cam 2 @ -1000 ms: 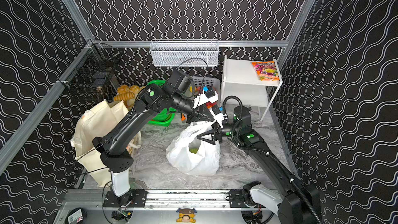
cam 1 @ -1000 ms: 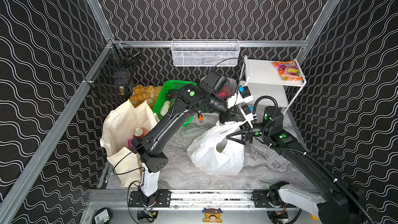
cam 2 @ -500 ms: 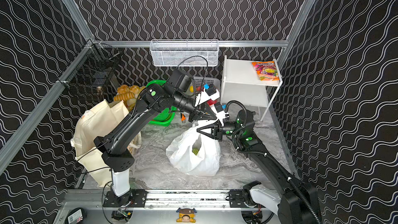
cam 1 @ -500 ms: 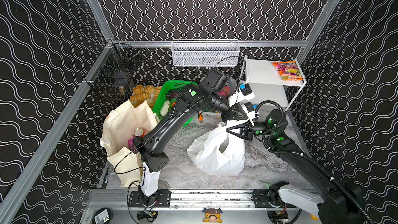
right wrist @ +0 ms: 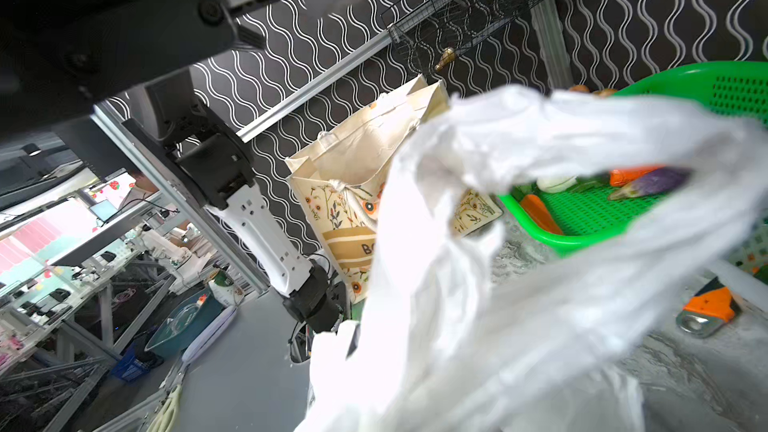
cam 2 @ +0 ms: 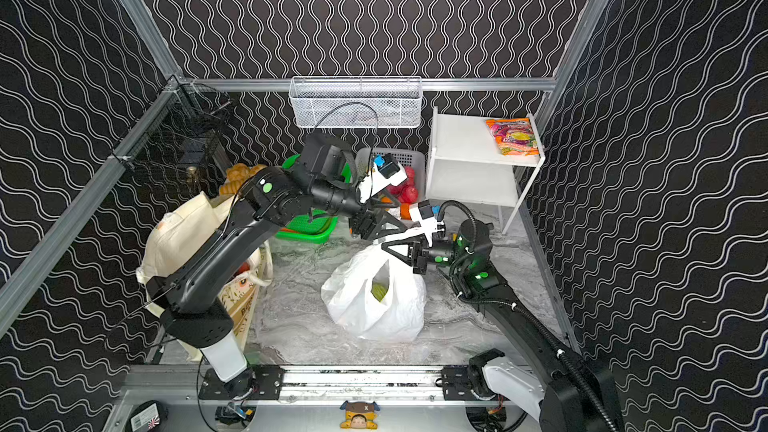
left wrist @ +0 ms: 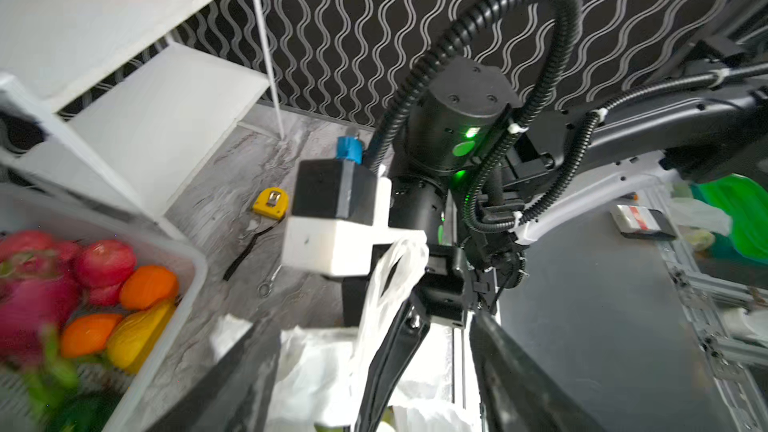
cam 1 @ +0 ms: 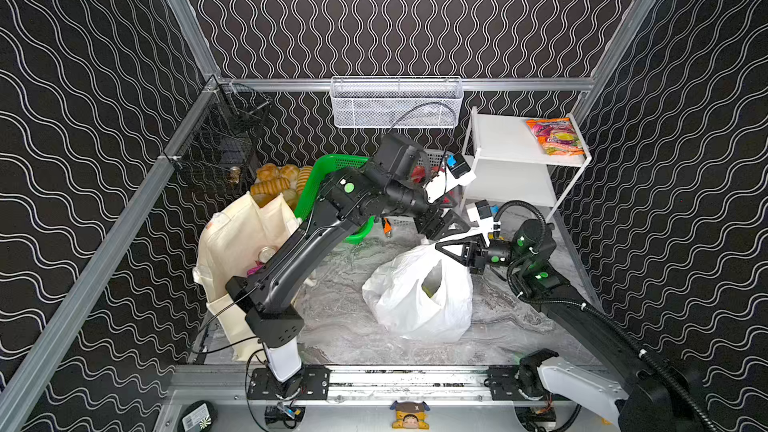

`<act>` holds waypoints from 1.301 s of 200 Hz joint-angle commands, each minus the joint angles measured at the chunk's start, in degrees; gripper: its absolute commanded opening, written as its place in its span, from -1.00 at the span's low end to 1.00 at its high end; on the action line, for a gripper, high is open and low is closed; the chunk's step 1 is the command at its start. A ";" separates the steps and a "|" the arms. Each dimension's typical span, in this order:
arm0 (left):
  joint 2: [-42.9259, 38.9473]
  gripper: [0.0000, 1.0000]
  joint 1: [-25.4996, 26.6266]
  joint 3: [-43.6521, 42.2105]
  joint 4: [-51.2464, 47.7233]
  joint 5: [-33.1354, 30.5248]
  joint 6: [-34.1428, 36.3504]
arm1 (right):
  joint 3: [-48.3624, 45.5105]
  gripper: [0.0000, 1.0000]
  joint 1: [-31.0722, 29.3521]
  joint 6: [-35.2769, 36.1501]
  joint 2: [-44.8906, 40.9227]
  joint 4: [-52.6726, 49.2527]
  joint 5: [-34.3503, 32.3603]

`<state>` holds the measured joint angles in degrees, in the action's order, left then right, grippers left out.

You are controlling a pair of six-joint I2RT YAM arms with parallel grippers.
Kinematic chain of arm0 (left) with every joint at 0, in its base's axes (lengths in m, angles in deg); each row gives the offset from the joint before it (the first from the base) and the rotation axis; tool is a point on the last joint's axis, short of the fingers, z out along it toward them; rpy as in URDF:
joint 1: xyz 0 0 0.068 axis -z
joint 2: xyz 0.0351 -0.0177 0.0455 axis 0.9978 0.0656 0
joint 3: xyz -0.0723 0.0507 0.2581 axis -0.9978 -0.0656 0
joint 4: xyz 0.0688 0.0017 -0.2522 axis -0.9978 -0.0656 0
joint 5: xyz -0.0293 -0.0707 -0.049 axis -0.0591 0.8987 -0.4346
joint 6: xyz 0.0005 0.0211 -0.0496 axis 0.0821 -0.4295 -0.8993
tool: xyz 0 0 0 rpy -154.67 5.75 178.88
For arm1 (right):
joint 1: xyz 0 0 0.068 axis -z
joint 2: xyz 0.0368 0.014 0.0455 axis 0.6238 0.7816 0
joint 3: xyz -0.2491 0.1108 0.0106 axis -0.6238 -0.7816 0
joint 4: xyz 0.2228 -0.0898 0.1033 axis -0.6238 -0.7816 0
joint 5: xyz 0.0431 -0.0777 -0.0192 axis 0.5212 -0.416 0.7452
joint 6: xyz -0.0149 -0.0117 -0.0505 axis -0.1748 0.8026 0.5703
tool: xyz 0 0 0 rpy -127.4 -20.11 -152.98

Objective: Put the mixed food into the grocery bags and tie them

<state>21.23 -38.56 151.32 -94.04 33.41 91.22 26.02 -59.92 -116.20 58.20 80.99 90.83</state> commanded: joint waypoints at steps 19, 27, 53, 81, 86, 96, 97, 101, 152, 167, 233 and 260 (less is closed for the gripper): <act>-4.51 0.65 -3.00 -6.05 8.29 -11.64 -11.02 | 0.33 -1.00 0.04 1.54 -0.05 -0.19 -1.14; -3.41 0.66 -4.53 -5.47 7.58 -9.20 -13.37 | 0.52 -1.00 0.05 1.81 -0.04 -0.32 -1.19; 0.62 0.68 -5.59 -2.92 4.94 -1.32 -15.31 | 1.58 -0.99 0.05 2.35 0.32 -1.27 -0.34; 4.67 0.64 -5.53 -0.76 2.59 5.92 -15.59 | 2.73 -0.98 0.04 3.92 0.40 -3.94 -0.02; 5.12 0.59 -5.54 -0.69 2.47 6.76 -15.56 | 2.90 -0.98 0.05 4.16 0.41 -4.48 0.00; 5.46 0.43 -5.55 -1.11 3.19 7.91 -16.04 | 3.16 -0.97 0.05 4.62 0.48 -5.13 0.23; 5.46 0.42 -5.56 -1.16 3.29 8.04 -16.11 | 3.17 -0.97 0.05 4.66 0.48 -5.21 0.24; 5.45 0.38 -5.57 -1.50 3.78 8.49 -16.26 | 3.33 -0.97 0.01 4.71 0.44 -5.55 0.24; 3.76 -0.98 -5.57 -4.95 5.60 8.51 -16.00 | 2.87 -0.86 0.20 2.85 0.43 -6.96 -2.11; 2.15 -1.00 -5.58 -7.23 7.65 7.39 -16.35 | 2.27 -0.70 0.44 1.16 0.34 -7.13 -3.79; -5.78 -1.00 -5.59 -18.81 16.58 6.04 -18.56 | -1.29 -0.43 0.82 -6.98 1.75 -0.95 -7.50; -9.02 -1.00 -5.57 -23.79 18.20 6.04 -16.11 | -1.78 -0.67 1.05 -11.08 2.57 3.92 -7.48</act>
<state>14.47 -44.09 130.53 -79.94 38.66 72.86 24.69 -59.09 -122.34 60.19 78.06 84.62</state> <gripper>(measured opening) 0.050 0.220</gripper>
